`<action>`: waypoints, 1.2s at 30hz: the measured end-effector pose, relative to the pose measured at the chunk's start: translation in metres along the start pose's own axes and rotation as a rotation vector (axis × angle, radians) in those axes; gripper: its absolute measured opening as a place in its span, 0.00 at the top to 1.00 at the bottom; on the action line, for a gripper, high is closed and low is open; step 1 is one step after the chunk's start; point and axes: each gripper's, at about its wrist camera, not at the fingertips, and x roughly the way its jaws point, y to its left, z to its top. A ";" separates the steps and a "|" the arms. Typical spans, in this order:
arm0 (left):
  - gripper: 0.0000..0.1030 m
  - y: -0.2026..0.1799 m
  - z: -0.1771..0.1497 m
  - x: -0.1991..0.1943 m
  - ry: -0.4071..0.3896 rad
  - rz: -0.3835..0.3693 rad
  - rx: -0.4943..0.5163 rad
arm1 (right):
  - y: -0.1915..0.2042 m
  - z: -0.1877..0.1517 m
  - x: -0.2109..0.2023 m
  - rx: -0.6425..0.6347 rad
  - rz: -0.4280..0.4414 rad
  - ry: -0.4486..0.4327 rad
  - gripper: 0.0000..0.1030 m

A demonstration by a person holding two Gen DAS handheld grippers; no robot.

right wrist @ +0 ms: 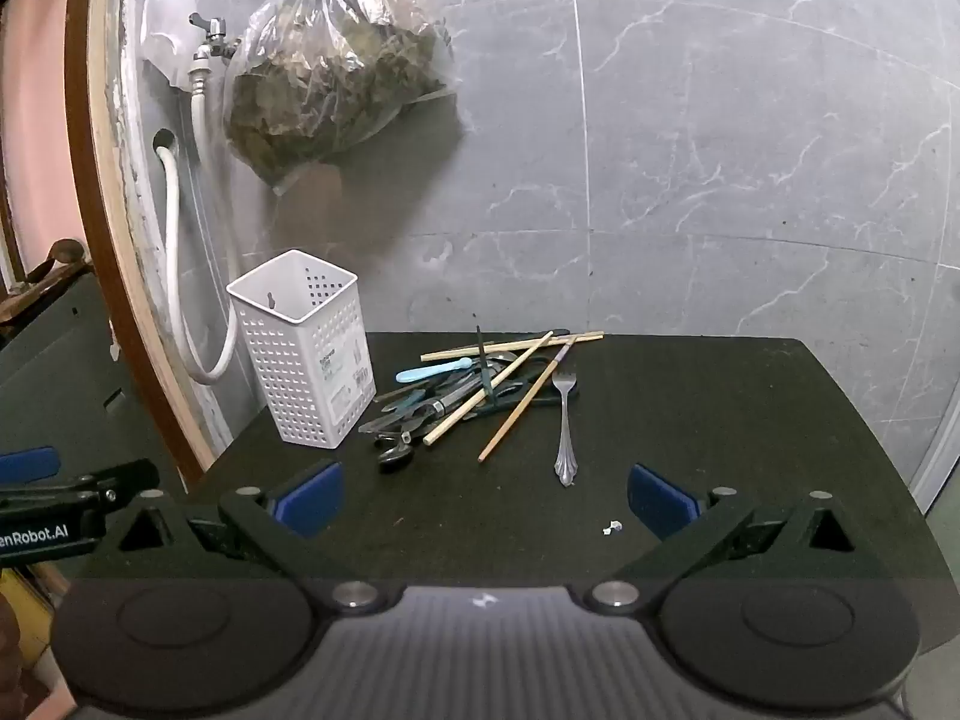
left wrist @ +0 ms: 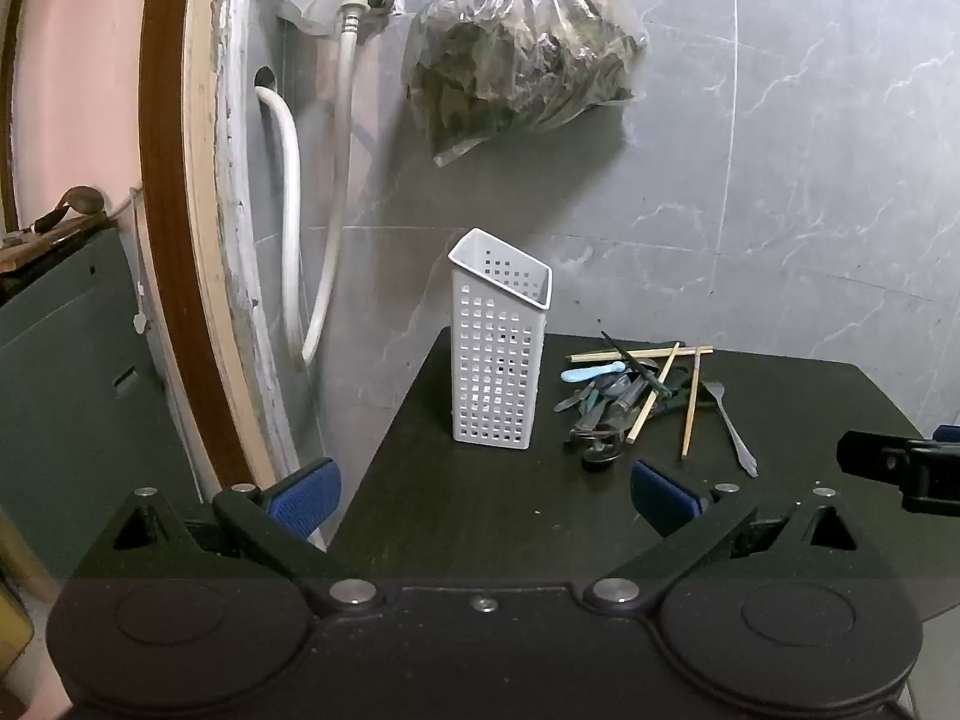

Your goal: Organize utensils

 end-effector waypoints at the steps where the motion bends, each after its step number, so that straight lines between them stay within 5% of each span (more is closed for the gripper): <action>1: 0.01 0.000 0.000 0.000 0.002 -0.001 -0.002 | 0.000 0.000 0.000 -0.001 0.000 -0.001 0.00; 36: 0.01 0.004 0.002 0.010 0.009 0.015 -0.017 | 0.007 0.002 0.010 0.000 -0.016 0.021 0.00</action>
